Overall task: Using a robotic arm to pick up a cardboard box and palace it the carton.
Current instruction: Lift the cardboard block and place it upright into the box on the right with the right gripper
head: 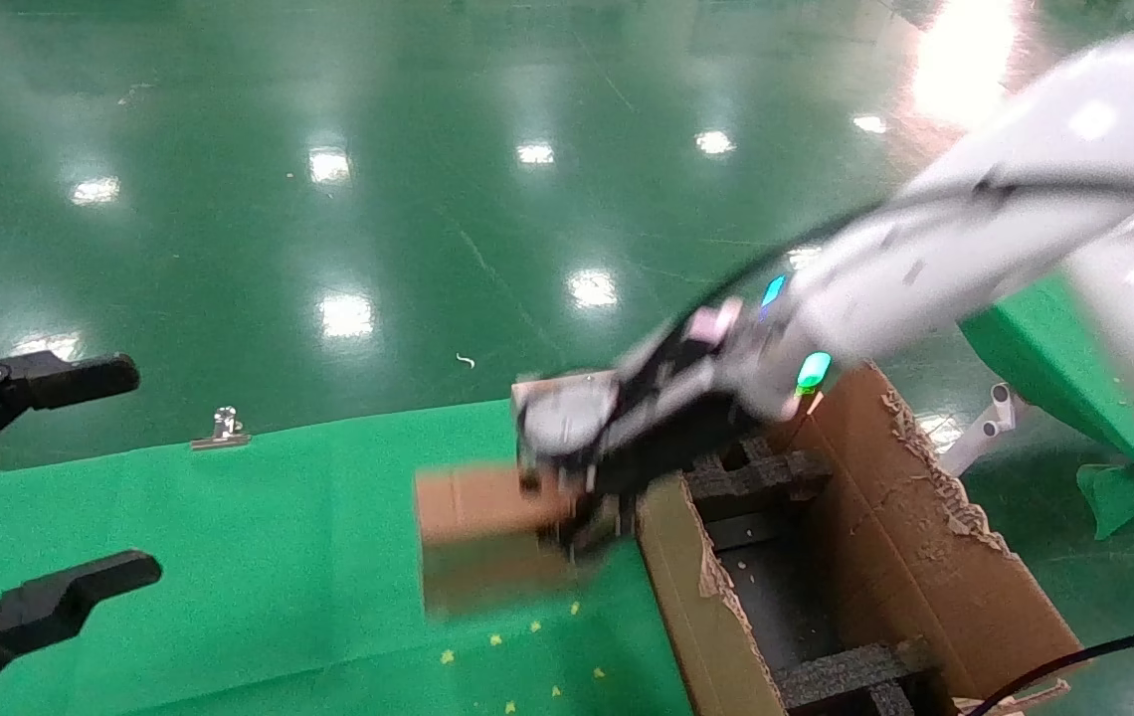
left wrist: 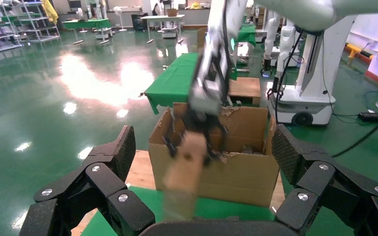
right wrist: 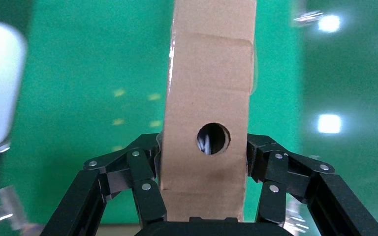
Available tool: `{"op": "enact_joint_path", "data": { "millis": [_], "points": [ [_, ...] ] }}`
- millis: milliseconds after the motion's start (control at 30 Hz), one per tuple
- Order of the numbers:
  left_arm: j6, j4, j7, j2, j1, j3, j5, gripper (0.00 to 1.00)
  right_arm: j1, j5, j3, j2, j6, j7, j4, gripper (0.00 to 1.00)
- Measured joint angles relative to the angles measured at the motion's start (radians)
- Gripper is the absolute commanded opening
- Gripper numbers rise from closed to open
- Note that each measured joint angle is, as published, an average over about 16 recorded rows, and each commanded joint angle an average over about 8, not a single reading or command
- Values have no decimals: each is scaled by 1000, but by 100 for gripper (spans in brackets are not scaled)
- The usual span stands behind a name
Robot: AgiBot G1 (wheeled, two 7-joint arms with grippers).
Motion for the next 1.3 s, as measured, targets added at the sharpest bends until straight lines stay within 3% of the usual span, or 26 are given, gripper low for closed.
{"op": "enact_joint_path", "data": {
  "millis": [300,600,933,1300],
  "points": [
    [0,0,0,0,0,0,0,100,178,30,23,28,-11,-22,-124,0],
    [0,0,0,0,0,0,0,100,271,6,-19,123,-19,-9,-165,0],
    [0,0,0,0,0,0,0,100,306,-26,-124,340,-27,128,-30,0],
    [0,0,0,0,0,0,0,100,269,-27,-236,558,-2,322,166,0]
  ]
}}
